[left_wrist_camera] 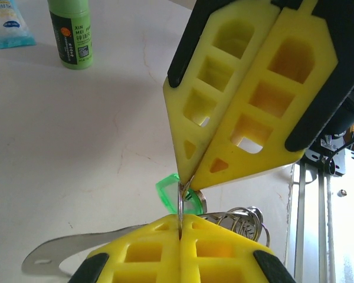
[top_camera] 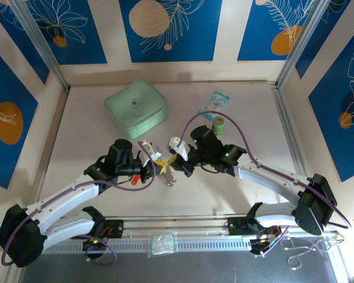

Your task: Put the keys on the keyring

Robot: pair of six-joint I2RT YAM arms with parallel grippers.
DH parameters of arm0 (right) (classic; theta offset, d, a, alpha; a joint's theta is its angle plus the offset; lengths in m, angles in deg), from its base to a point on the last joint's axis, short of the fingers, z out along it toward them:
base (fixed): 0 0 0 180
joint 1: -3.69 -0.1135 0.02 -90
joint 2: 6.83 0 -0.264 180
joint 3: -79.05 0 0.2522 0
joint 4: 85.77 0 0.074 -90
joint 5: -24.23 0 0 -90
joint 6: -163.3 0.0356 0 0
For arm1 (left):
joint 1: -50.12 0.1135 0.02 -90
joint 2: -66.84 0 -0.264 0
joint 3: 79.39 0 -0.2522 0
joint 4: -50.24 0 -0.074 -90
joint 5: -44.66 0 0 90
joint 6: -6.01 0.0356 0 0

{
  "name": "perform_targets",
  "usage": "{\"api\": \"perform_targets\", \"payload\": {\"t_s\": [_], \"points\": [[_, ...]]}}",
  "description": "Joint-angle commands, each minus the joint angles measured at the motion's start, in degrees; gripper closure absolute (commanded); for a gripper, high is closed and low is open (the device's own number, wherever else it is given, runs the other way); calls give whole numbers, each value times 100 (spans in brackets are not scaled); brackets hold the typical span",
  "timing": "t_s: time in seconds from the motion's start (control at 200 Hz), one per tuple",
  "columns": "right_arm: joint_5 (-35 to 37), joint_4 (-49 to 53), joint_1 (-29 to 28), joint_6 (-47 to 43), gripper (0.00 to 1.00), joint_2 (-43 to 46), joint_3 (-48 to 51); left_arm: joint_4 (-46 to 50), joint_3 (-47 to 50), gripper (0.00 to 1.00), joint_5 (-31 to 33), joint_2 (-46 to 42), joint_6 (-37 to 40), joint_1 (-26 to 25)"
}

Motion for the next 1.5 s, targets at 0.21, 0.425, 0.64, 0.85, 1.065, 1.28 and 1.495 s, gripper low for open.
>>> {"api": "perform_targets", "payload": {"t_s": [0.21, 0.425, 0.64, 0.85, 1.065, 1.28, 1.495], "points": [[468, -176, -75, 168, 100, -100, -209, -227, -170, 100, -281, 43, -42, -63], [1246, -111, -84, 416, 100, -140, -266, -285, -150, 100, -257, 11, -59, -61], [1439, -130, -36, 865, 100, -89, -255, -138, -190, 100, -89, 25, 62, -63], [1267, -156, -38, 1241, 100, -121, -236, 30, -256, 100, 178, 60, 250, -155], [1024, -97, -6, 1457, 100, -160, -244, 49, -251, 100, 555, 18, 490, -265], [745, -40, 57, 1569, 100, -219, -228, -193, -124, 100, 787, -80, 695, -370], [706, 20, 66, 1459, 93, -240, -206, -390, -25, 100, 770, -161, 722, -390]]}}
